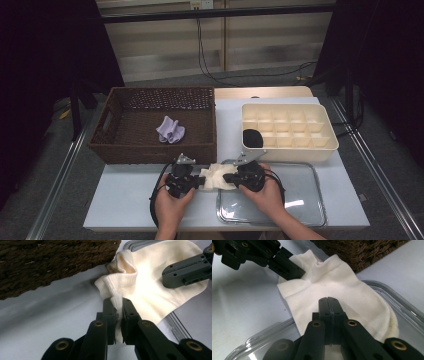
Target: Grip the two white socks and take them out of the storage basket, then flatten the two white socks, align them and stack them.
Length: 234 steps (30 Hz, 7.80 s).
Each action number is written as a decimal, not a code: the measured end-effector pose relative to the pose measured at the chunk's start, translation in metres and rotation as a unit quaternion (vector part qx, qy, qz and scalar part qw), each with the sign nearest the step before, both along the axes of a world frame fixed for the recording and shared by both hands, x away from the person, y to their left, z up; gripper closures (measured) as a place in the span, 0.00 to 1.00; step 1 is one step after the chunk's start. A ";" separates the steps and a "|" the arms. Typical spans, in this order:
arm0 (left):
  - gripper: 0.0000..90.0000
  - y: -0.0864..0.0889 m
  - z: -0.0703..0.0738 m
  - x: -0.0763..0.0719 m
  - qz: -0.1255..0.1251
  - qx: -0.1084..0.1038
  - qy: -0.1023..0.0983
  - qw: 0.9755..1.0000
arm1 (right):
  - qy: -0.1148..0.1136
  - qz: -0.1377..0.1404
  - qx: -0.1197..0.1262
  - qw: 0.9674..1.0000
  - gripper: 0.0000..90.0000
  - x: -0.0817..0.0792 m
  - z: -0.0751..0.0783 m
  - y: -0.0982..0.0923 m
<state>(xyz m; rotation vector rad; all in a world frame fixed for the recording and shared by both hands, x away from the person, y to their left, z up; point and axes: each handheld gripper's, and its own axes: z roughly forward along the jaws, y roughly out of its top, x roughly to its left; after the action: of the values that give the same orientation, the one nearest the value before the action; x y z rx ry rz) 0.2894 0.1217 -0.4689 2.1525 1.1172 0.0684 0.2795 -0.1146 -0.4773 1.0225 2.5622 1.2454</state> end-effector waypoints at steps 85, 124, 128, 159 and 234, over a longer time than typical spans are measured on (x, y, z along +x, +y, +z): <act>0.89 -0.016 0.024 0.003 -0.039 0.001 0.063 0.997 | -0.017 0.020 0.012 1.000 1.00 0.012 0.027 0.020; 0.85 -0.016 0.015 0.004 -0.054 -0.020 0.067 0.996 | -0.011 0.026 -0.001 1.000 1.00 0.014 0.008 0.026; 0.97 -0.020 0.014 0.003 -0.058 -0.011 0.064 0.996 | -0.010 0.026 -0.002 1.000 1.00 0.014 0.008 0.026; 0.88 -0.024 0.019 -0.002 -0.061 -0.025 0.043 0.997 | -0.004 0.027 -0.005 1.000 0.97 0.023 0.009 0.036; 0.91 0.022 0.014 0.009 0.028 -0.043 0.075 0.996 | -0.021 0.068 0.000 0.997 1.00 0.002 0.002 0.050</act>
<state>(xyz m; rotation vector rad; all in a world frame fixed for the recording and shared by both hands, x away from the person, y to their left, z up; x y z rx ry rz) 0.2982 0.1434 -0.4548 2.0773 1.2430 -0.1173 0.2815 -0.0651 -0.4757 0.8253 2.6385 1.2827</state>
